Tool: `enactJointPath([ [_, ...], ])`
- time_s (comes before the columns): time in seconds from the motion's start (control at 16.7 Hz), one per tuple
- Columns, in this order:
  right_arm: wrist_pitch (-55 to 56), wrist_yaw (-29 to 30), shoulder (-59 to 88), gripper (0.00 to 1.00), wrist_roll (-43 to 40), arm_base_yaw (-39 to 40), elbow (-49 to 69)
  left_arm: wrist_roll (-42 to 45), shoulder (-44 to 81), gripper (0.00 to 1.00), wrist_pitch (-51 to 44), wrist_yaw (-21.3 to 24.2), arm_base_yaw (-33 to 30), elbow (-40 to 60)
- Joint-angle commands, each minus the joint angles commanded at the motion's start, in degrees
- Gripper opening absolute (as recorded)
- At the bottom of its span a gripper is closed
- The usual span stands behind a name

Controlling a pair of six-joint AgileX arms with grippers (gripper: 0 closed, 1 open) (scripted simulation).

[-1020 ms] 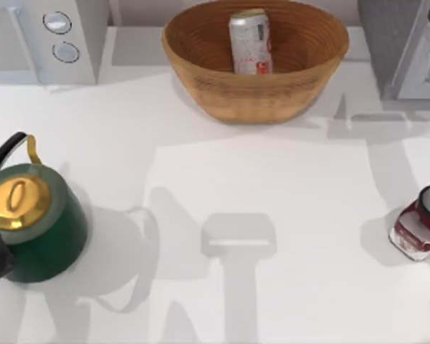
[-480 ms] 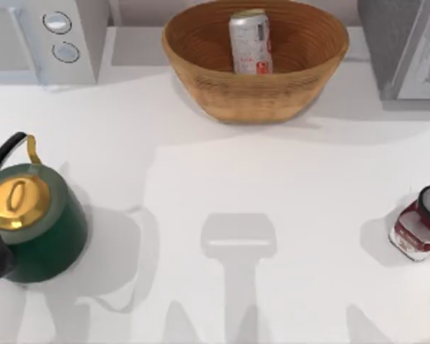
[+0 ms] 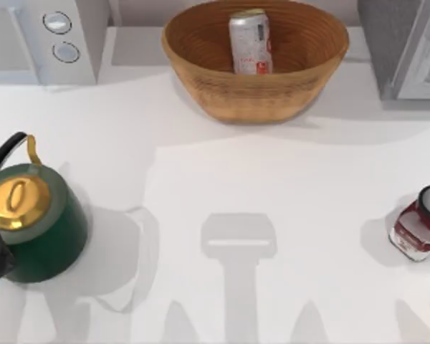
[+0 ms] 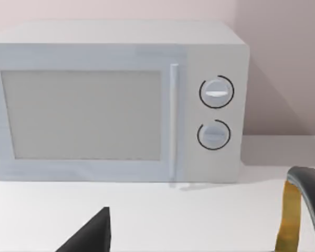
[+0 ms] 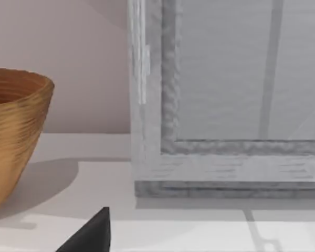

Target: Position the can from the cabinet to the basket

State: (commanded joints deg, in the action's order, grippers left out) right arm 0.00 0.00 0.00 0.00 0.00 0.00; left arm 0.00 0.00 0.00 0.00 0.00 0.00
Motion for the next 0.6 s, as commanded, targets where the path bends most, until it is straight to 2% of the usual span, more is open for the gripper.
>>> enactJointPath([
  [0.3, 1.4, -1.2, 1.8, 1.00, 0.0, -1.2, 0.8, 0.0, 0.0, 1.00, 0.0, 0.0, 0.0, 0.0],
  [0.6, 12.2, -10.8, 14.7, 1.00, -0.3, -10.8, 5.6, 0.0, 0.0, 1.00, 0.0, 0.0, 0.0, 0.0],
])
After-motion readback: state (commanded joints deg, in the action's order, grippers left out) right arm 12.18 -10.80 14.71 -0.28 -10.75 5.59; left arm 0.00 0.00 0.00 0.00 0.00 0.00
